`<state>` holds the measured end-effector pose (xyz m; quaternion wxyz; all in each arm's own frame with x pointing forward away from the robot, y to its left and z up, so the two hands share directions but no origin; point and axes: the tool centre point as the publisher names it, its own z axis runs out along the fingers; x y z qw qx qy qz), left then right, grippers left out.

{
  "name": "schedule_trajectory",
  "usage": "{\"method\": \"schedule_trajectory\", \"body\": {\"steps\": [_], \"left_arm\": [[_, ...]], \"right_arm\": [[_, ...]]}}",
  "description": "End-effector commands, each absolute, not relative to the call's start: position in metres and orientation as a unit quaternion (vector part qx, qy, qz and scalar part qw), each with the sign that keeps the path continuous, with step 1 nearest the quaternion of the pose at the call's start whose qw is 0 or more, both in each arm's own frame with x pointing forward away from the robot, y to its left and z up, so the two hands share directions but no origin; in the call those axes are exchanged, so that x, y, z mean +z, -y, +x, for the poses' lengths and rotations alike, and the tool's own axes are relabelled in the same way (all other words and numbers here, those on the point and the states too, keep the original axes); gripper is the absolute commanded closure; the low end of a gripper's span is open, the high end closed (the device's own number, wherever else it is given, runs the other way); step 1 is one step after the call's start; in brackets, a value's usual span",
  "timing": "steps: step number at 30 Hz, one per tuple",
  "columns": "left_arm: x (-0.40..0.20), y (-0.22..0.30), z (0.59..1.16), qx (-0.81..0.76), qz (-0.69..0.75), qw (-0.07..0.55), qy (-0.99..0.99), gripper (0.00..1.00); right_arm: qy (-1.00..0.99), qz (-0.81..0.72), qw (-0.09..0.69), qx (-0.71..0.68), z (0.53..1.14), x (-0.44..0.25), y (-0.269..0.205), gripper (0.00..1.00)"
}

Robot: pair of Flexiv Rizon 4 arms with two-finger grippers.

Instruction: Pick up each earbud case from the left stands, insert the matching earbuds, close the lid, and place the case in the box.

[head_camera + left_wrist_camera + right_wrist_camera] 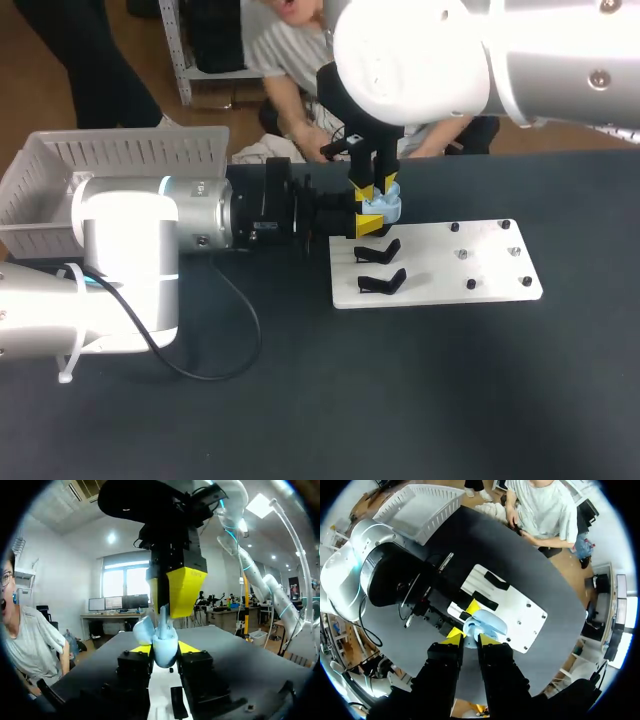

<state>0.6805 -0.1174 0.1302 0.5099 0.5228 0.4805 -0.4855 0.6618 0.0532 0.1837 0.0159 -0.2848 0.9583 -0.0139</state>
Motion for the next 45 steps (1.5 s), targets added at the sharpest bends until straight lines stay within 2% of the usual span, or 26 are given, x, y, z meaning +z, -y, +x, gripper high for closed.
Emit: {"method": "schedule_trajectory", "body": {"steps": [1,44,45], "left_arm": [[0.1296,0.1177,0.6783,-0.483,0.521,0.514,-0.481,1.0],[0.1296,0.1177,0.6783,-0.483,0.521,0.514,-0.481,1.0],[0.1296,0.1177,0.6783,-0.483,0.521,0.514,-0.481,1.0]], "right_arm": [[-0.959,-0.283,0.018,-0.012,0.6611,0.1827,-0.0526,1.0],[-0.954,-0.298,0.012,-0.042,0.6635,0.1729,-0.0567,1.0],[-0.954,-0.297,0.013,-0.042,0.6635,0.1728,-0.0567,0.9]]}}
